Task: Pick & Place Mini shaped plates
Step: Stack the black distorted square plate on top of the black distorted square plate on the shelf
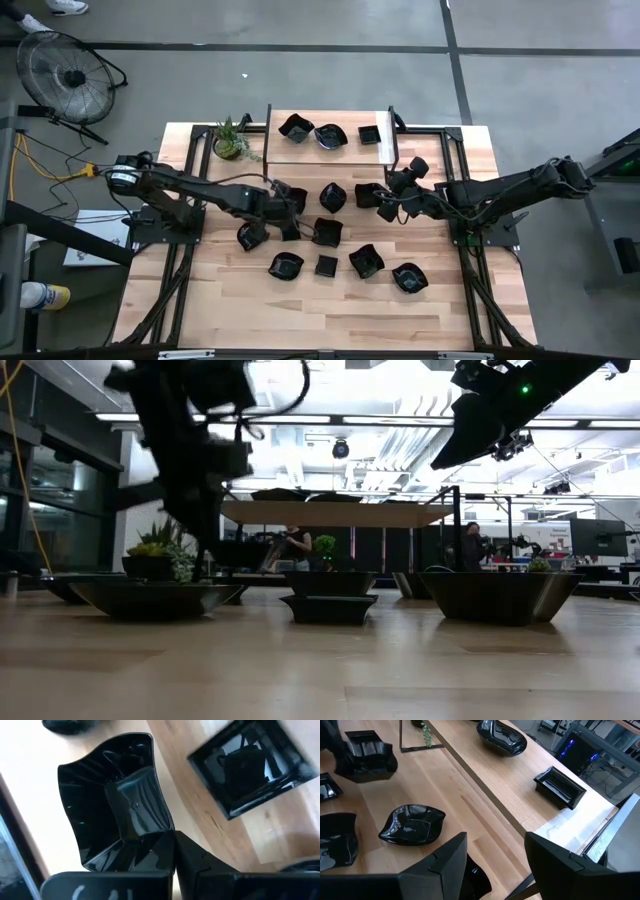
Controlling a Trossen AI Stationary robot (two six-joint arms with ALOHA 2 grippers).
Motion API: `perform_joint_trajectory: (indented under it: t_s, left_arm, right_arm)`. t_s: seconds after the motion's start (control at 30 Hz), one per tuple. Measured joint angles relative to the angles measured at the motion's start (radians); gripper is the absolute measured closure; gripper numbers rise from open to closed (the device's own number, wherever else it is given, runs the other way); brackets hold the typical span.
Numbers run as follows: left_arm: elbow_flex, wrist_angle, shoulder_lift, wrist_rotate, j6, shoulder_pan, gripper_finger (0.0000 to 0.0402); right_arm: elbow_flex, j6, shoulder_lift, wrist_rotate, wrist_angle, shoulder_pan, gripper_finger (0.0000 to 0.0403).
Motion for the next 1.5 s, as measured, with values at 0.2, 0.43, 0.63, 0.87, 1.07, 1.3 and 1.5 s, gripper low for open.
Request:
perform_joint_trajectory:
  t_s: [0.2,0.43,0.63,0.87,1.07,1.3,1.5]
  left_arm:
    - [0.109,-0.146,-0.003,-0.045,0.001,-0.060,0.0401]
    - [0.171,-0.193,-0.089,-0.062,0.066,-0.081,0.0401]
    - [0.171,-0.206,-0.216,-0.108,0.181,-0.079,0.0401]
    - [0.171,-0.155,-0.369,-0.089,0.420,-0.020,0.0401]
    - [0.172,-0.062,-0.420,0.040,0.669,0.172,0.0401]
    - [0.224,-0.067,-0.381,0.217,0.824,0.416,0.0401]
    - [0.295,-0.059,-0.320,0.331,0.932,0.572,0.0401]
  right_arm:
    - [0.000,0.000,0.000,-0.002,0.000,0.000,0.0208]
    - [0.000,0.000,0.000,-0.008,-0.001,0.000,0.0208]
    - [0.000,-0.005,0.000,-0.010,-0.001,0.000,0.0208]
    - [0.000,-0.008,0.000,-0.010,0.000,0.000,0.0208]
    - [0.000,-0.008,0.000,-0.010,0.006,0.000,0.0208]
    - [0.000,-0.016,0.000,-0.009,0.002,0.000,0.0208]
    - [0.000,-0.038,0.000,-0.003,0.002,0.000,0.0208]
